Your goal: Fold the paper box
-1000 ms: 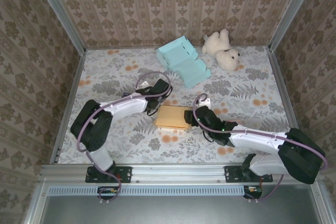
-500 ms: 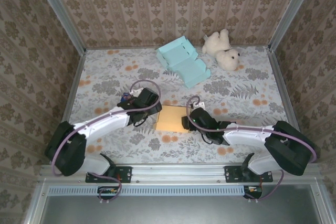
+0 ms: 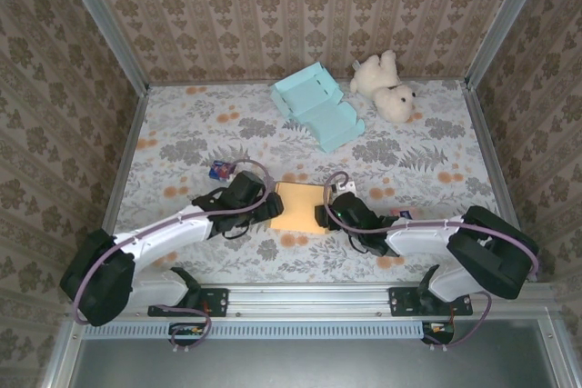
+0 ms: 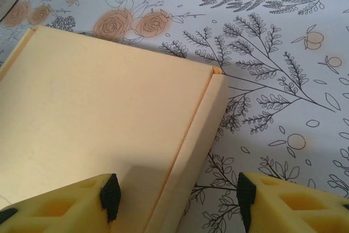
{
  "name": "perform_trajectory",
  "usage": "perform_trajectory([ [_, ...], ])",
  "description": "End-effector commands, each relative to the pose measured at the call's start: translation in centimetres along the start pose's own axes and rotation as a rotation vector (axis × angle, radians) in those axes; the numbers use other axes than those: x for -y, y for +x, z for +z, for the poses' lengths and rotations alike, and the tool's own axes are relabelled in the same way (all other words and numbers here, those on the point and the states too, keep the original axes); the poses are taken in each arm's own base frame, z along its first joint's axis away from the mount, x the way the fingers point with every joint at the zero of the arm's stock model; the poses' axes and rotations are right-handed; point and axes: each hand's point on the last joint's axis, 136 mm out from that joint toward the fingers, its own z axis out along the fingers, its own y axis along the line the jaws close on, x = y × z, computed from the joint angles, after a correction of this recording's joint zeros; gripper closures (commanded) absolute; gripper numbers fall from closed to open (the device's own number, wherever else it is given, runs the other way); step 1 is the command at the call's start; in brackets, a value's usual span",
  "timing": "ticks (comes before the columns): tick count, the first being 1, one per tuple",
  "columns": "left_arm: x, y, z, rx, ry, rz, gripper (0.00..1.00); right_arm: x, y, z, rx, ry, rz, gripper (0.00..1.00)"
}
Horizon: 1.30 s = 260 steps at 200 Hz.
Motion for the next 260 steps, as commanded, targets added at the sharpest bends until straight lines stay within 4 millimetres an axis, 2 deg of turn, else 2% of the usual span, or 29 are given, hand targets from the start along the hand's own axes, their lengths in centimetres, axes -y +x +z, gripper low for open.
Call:
perform_trajectory([
  [1, 0.9, -0.2, -0.8, 0.014, 0.034, -0.040, 0.16, 0.6, 2.2, 0.3, -0.056, 0.012, -0.011, 0.38],
  [39, 0.8, -0.3, -1.1, 0.025, 0.012, -0.126, 0.16, 0.5, 2.5, 0.6, -0.056, 0.006, -0.012, 0.38],
  [81, -0.4, -0.8, -1.4, 0.047, -0.079, -0.171, 0.15, 0.2, 2.5, 0.6, -0.051, -0.007, -0.010, 0.38],
  [141, 1.0, 0.2, 0.5, -0.046, -0.074, -0.220, 0.13, -0.2, 2.8, 0.9, -0.055, -0.028, -0.018, 0.38],
  [202, 1.1, 1.3, 2.0, -0.131, -0.130, -0.246, 0.13, -0.8, 2.9, 1.3, -0.058, -0.055, -0.020, 0.38],
  [260, 0.8, 1.7, 2.0, -0.145, -0.153, -0.257, 0.14, -1.2, 3.1, 1.8, -0.061, -0.075, -0.011, 0.38],
])
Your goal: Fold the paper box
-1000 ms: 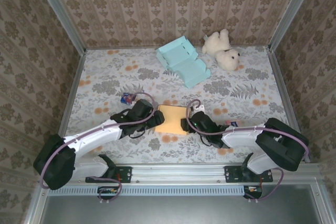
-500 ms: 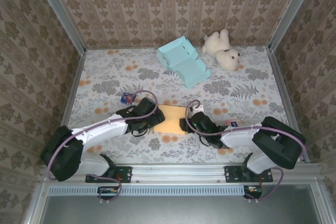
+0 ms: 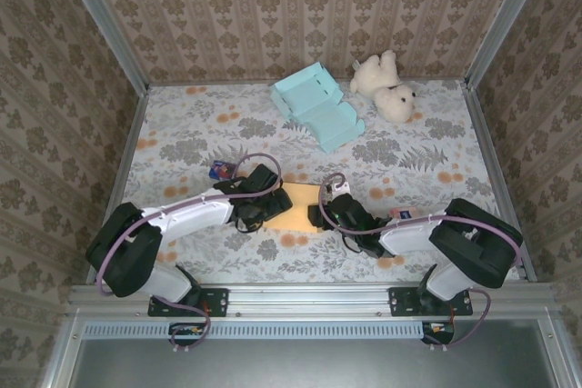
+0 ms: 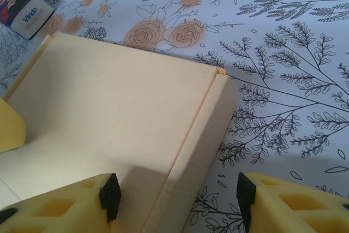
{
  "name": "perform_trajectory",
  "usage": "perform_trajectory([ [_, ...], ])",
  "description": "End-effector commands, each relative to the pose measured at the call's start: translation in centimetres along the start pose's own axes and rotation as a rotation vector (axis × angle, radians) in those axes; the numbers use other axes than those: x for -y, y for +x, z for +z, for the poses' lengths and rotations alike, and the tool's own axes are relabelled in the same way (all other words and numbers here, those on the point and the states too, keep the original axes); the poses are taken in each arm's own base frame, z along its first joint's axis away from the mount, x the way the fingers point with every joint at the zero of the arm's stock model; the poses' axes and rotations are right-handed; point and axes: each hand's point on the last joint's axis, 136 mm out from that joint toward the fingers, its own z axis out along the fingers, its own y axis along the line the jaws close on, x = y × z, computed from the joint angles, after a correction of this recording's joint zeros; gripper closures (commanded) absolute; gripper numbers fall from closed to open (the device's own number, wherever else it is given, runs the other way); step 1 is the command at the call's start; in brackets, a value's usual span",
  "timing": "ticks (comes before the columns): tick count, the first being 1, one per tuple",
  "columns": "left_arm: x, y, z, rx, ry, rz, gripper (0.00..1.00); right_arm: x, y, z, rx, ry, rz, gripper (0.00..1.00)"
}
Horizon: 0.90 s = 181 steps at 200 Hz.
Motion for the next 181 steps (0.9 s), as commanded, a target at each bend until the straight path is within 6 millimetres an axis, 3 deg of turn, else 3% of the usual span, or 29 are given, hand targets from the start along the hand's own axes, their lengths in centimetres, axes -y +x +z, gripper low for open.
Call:
perform_trajectory([
  [1, 0.0, 0.4, -0.3, -0.023, -0.018, -0.026, 0.14, 0.7, 3.1, 0.3, -0.102, 0.009, -0.023, 0.38],
  [92, 1.0, 1.2, -0.3, -0.060, 0.030, -0.072, 0.14, -0.5, 3.6, 0.9, -0.111, -0.021, 0.006, 0.39],
  [181, -1.5, 0.6, 1.2, -0.035, -0.065, -0.058, 0.17, -0.3, 3.6, 0.7, -0.111, -0.009, -0.003, 0.39],
])
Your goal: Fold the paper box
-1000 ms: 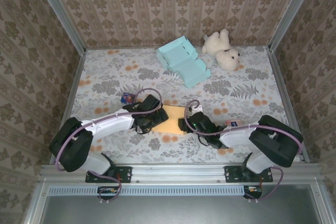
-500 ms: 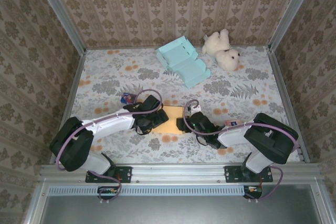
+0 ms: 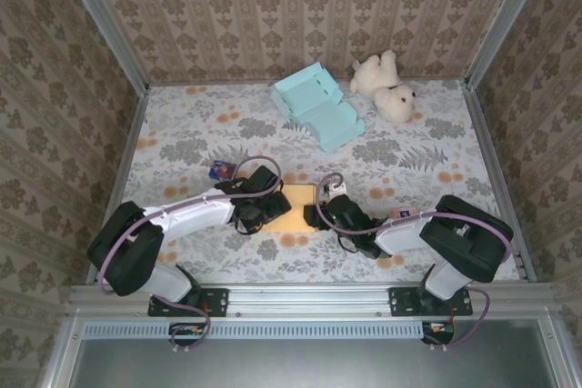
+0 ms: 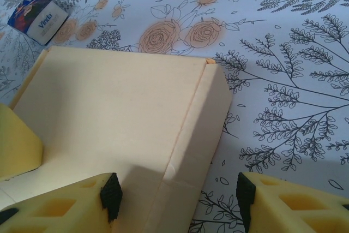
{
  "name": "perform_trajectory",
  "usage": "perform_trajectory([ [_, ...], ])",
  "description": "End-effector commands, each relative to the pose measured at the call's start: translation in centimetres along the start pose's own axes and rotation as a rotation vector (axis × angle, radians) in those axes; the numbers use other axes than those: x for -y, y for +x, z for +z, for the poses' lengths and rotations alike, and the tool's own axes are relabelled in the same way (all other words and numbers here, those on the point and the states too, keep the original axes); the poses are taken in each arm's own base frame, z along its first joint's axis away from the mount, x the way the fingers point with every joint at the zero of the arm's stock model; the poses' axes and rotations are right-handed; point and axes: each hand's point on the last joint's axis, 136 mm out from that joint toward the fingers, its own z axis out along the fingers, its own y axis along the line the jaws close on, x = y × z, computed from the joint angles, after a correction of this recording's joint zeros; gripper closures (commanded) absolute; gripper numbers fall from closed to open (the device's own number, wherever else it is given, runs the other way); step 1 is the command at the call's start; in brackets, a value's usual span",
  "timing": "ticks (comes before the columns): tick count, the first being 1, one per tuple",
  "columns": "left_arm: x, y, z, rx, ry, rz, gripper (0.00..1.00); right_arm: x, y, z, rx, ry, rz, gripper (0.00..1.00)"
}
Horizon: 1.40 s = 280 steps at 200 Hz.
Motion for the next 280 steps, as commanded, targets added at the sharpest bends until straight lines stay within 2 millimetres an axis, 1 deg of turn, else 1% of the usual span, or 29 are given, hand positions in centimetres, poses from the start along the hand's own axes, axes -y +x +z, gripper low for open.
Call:
perform_trajectory([
  [1, -0.8, -0.1, 1.0, -0.003, -0.036, -0.011, 0.17, 1.0, 3.3, 0.0, -0.118, 0.036, -0.044, 0.39],
  [27, -1.1, -0.1, 1.6, -0.019, -0.048, -0.011, 0.18, 0.9, 3.3, 0.0, -0.119, 0.036, -0.046, 0.39],
  [58, -1.5, -0.1, 1.7, -0.019, -0.062, -0.001, 0.19, 1.2, 3.1, -0.2, -0.117, 0.052, -0.061, 0.39],
  [101, -2.5, -0.3, 1.6, -0.007, -0.100, 0.017, 0.19, 1.0, 1.9, -1.2, -0.102, 0.062, -0.082, 0.38],
  [122, -3.0, -0.3, 1.7, -0.002, -0.121, 0.025, 0.20, 0.8, 1.7, -1.7, -0.108, 0.061, -0.091, 0.38],
  [148, -3.2, -0.4, 1.6, 0.006, -0.128, 0.034, 0.20, 0.8, 1.6, -2.2, -0.113, 0.070, -0.099, 0.38],
  [182, -3.6, -0.5, 1.7, 0.012, -0.143, 0.046, 0.20, 0.0, 1.4, -3.0, -0.111, 0.053, -0.111, 0.38],
  [194, -3.7, -0.5, 1.7, 0.015, -0.149, 0.050, 0.20, -0.1, 1.7, -3.1, -0.121, 0.058, -0.123, 0.38],
  [196, -3.8, -0.6, 1.7, 0.016, -0.151, 0.050, 0.20, -0.4, 1.2, -3.4, -0.105, 0.047, -0.120, 0.38],
  [200, -3.9, -0.5, 1.7, 0.016, -0.155, 0.051, 0.20, -0.7, 1.0, -3.6, -0.098, 0.041, -0.121, 0.38],
  [231, -4.3, -0.7, 1.8, 0.026, -0.172, 0.060, 0.20, -1.4, 0.6, -4.3, -0.090, 0.028, -0.135, 0.38],
  [280, -4.7, -0.8, 1.9, 0.034, -0.188, 0.074, 0.20, -2.5, 0.6, -4.5, -0.098, -0.011, -0.111, 0.38],
])
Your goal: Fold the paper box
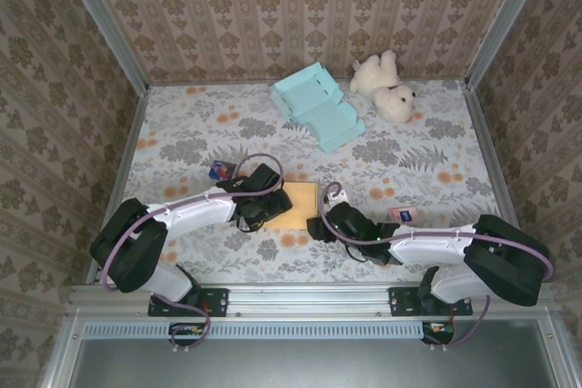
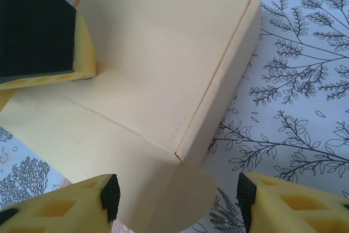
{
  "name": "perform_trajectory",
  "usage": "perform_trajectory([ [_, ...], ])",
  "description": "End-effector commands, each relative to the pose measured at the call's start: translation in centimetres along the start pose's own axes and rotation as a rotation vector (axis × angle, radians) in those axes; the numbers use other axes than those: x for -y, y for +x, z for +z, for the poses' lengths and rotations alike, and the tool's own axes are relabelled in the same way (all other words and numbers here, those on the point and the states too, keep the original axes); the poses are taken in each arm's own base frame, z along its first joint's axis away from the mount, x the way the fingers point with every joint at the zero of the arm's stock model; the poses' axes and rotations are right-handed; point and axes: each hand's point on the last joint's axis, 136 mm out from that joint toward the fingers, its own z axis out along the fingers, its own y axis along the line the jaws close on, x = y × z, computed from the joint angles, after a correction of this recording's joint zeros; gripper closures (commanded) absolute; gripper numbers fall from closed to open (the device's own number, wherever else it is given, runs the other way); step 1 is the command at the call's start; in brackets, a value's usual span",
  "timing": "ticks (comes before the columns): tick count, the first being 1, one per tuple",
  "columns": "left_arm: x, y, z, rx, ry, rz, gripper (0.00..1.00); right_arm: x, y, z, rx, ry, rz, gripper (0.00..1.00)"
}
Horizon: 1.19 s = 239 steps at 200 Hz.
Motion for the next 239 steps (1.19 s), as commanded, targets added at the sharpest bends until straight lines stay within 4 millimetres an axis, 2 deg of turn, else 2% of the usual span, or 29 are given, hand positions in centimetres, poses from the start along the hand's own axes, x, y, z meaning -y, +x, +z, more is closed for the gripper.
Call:
perform_trajectory([
  [1, -5.3, 0.6, 1.3, -0.004, -0.204, 0.023, 0.20, -1.0, -1.0, -0.3, 0.013, -0.021, 0.008, 0.38],
  [98, -5.5, 0.8, 1.9, -0.014, -0.208, 0.035, 0.20, -2.6, 0.0, 0.6, -0.021, -0.080, 0.074, 0.44],
  [105, -5.5, 0.8, 1.9, -0.015, -0.209, 0.037, 0.20, -2.4, 0.7, 1.1, -0.043, -0.068, 0.068, 0.44],
  [140, -5.5, 0.9, 2.0, -0.016, -0.209, 0.037, 0.20, -3.0, 1.3, 1.4, -0.064, -0.090, 0.071, 0.45],
  [239, -5.4, 0.9, 1.9, -0.018, -0.205, 0.038, 0.20, -2.8, 0.9, 1.4, -0.040, -0.080, 0.061, 0.55],
])
